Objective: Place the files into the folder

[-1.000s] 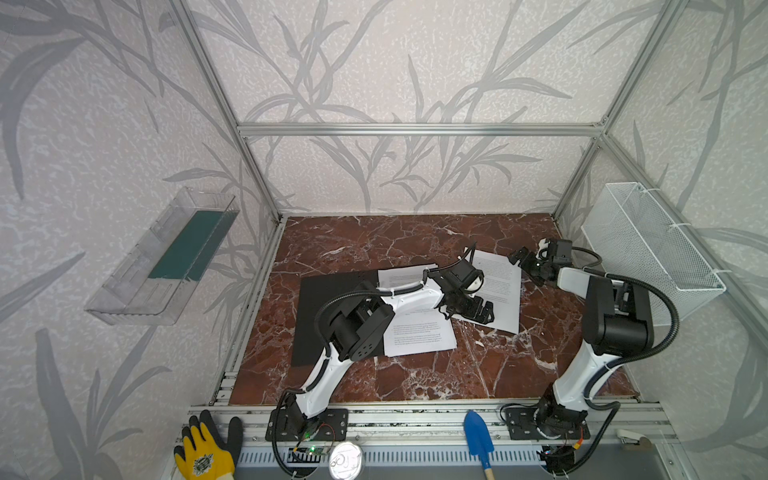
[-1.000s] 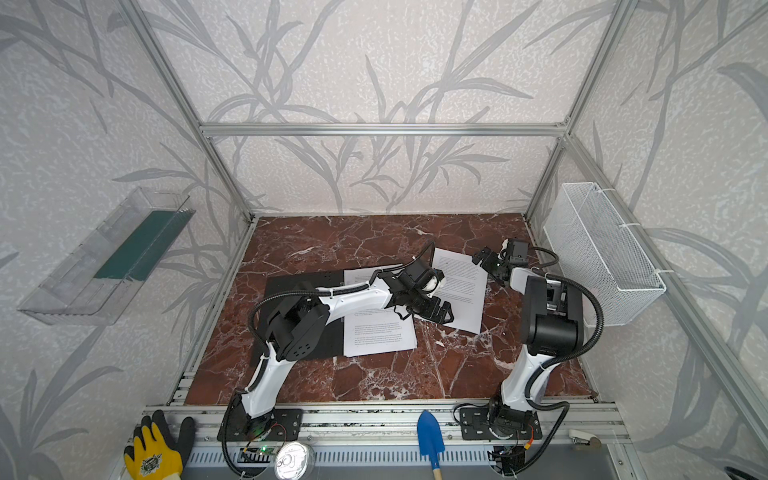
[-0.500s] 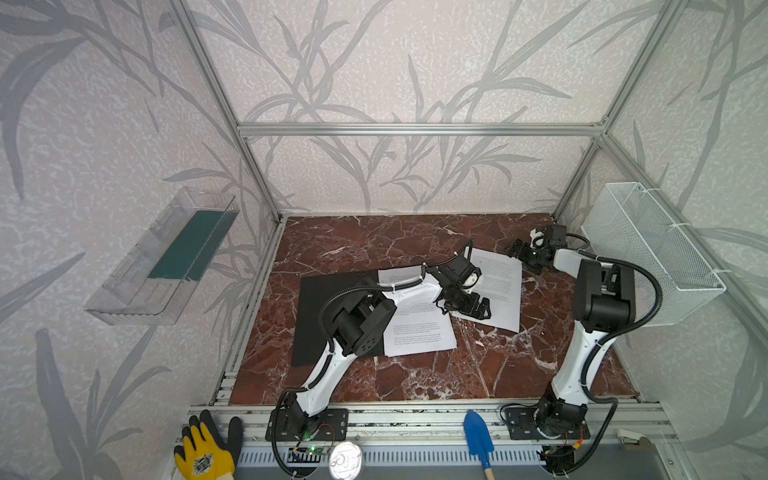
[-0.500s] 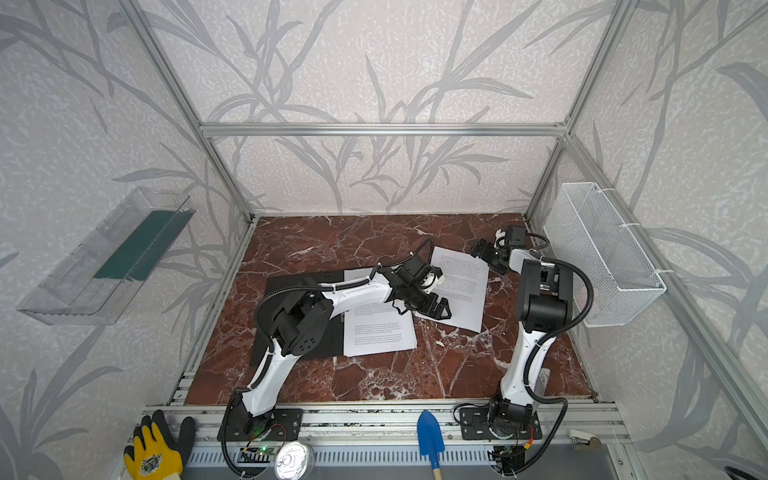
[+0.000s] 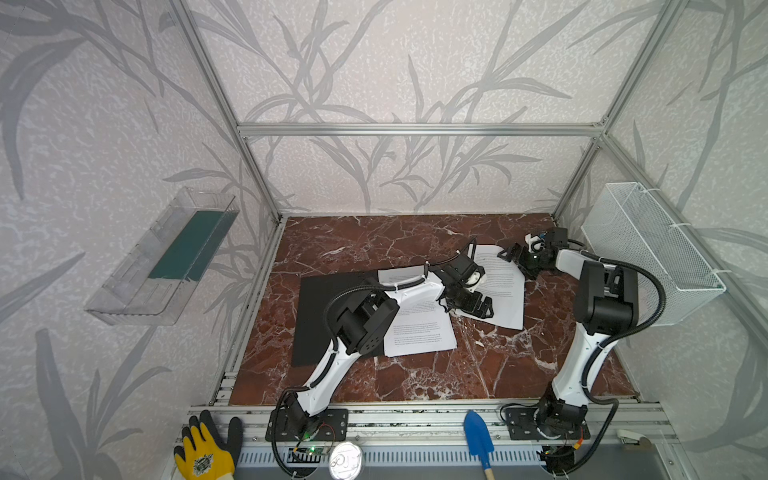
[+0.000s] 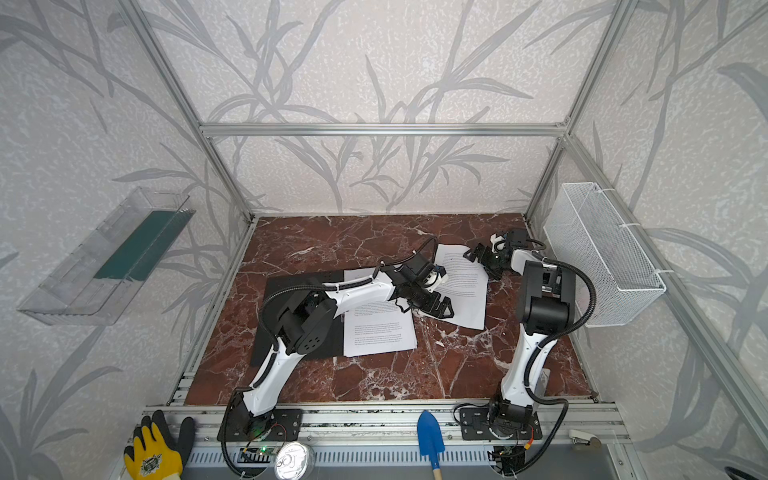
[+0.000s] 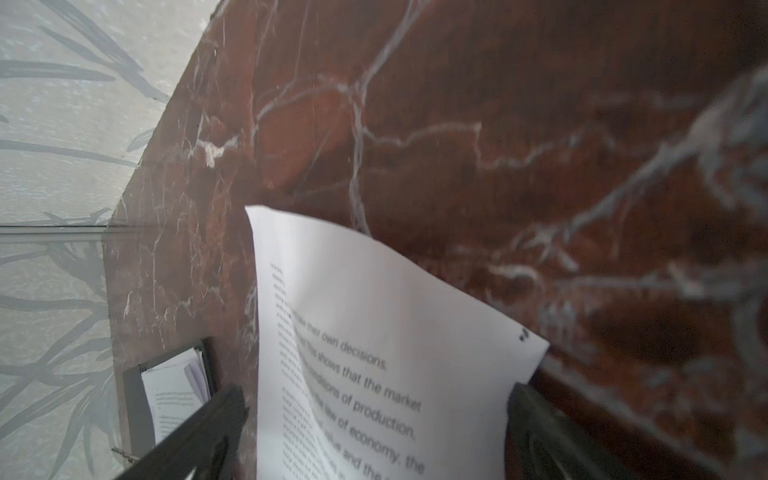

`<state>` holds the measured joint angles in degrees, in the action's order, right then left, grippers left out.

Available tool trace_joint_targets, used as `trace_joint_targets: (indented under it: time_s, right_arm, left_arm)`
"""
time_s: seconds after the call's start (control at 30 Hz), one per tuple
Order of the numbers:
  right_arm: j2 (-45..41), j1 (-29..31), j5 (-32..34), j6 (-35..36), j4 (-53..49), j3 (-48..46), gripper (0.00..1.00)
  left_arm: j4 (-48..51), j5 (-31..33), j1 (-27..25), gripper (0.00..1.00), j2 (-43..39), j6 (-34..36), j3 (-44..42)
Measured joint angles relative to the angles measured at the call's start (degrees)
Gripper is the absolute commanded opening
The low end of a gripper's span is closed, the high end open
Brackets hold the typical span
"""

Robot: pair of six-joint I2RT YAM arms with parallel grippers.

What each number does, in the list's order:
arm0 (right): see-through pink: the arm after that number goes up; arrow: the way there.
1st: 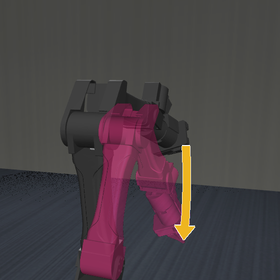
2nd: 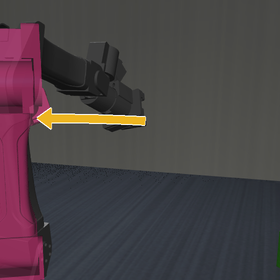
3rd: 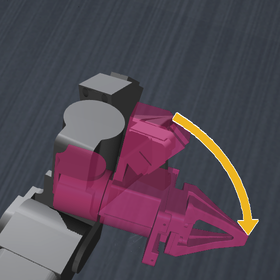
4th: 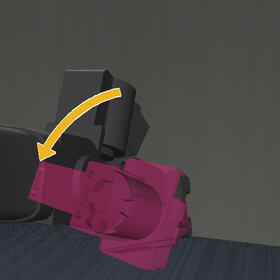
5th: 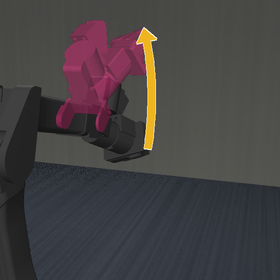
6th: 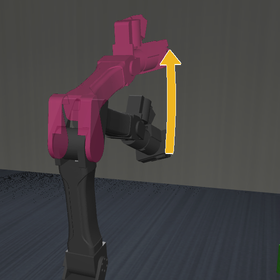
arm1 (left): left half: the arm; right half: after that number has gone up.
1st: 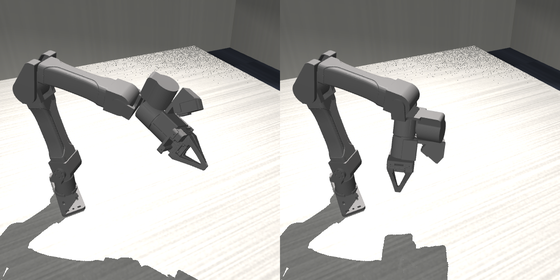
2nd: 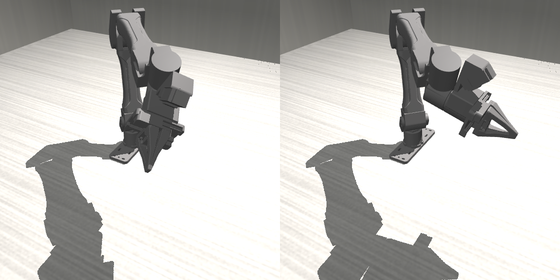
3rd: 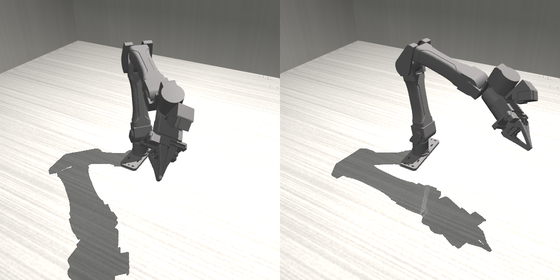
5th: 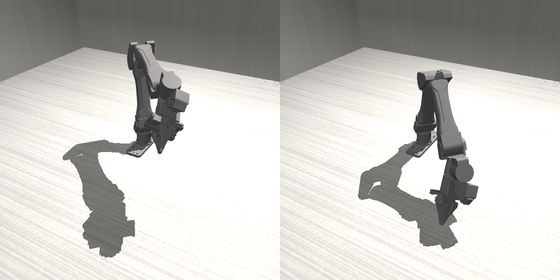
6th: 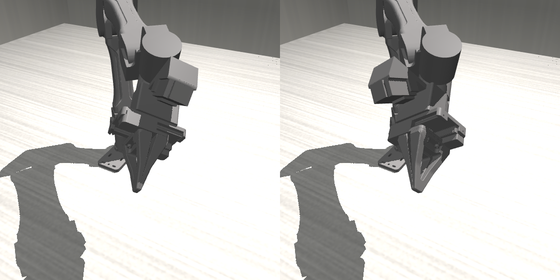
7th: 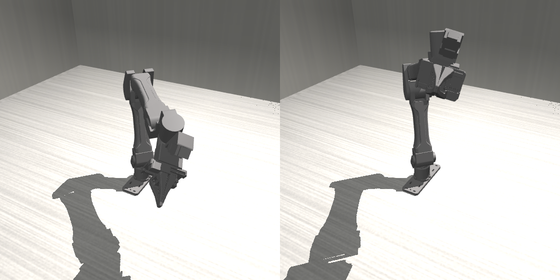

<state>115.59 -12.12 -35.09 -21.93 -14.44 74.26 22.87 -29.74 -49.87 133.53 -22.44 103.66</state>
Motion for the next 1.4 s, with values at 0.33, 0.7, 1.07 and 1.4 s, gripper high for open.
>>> trace_joint_targets:
  time_s: [0.33, 0.7, 1.07, 1.4]
  right_arm:
    - [-11.37, 0.00, -4.76, -6.67, 1.66, -12.61, 0.99]
    - [-20.15, -0.96, -3.69, -11.21, 9.55, -21.33, 0.63]
    - [-20.15, -0.96, 0.59, -9.16, 5.75, -21.27, 0.00]
    - [-23.32, -0.96, 3.67, -8.48, 3.85, -23.21, 0.00]
  left_arm:
    - [-0.46, -0.31, 0.00, 0.99, 1.14, 0.02, 1.27]
    - [-0.48, -0.35, 0.02, 0.99, 1.18, 0.02, 1.29]
    - [-1.53, -1.33, 0.24, 0.99, 1.79, 0.02, 1.81]
    - [-2.60, -4.31, 0.85, 0.99, 1.70, -0.07, 1.70]
